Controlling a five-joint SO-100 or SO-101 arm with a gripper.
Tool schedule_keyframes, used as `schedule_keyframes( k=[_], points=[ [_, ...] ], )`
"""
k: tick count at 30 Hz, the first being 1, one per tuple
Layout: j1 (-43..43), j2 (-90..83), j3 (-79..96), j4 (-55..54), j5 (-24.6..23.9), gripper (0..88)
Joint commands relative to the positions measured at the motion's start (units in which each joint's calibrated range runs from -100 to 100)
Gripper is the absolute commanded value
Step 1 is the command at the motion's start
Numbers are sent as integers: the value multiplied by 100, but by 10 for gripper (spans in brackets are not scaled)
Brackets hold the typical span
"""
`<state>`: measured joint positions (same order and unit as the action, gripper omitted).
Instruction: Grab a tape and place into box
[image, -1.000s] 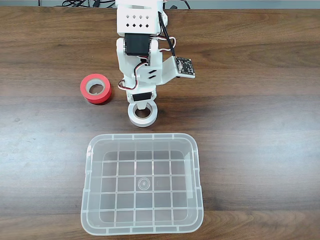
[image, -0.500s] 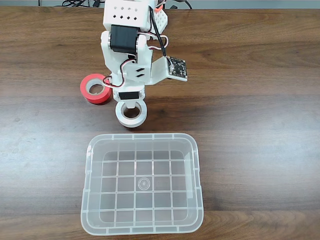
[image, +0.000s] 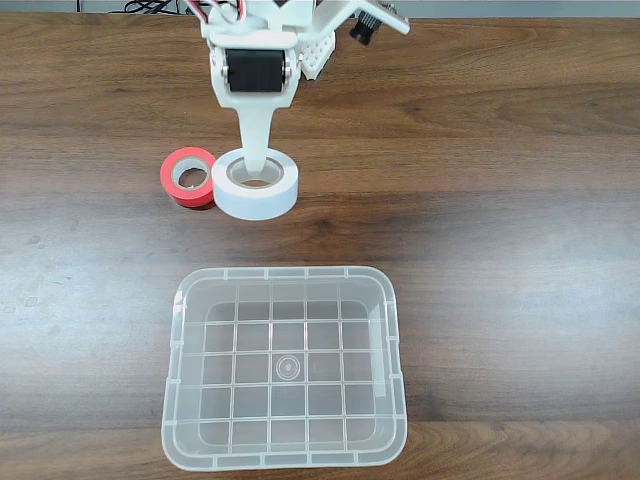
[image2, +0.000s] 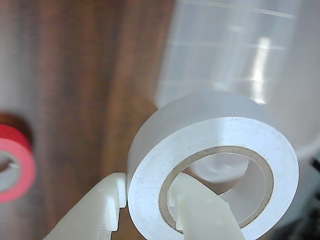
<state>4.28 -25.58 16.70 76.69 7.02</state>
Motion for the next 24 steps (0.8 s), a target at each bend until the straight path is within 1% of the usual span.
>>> schedule_keyframes(
  k=[1, 6, 12, 19, 24],
  points=[
    [-187, -49, -1551, -238, -180, 75],
    [-428, 1166, -2559, -555, -349, 75],
    [-472, 2871, -3733, -983, -370, 75],
    [-472, 4738, -5213, -1000, -370, 75],
    [-479, 5631, -5914, -991, -364, 75]
  ],
)
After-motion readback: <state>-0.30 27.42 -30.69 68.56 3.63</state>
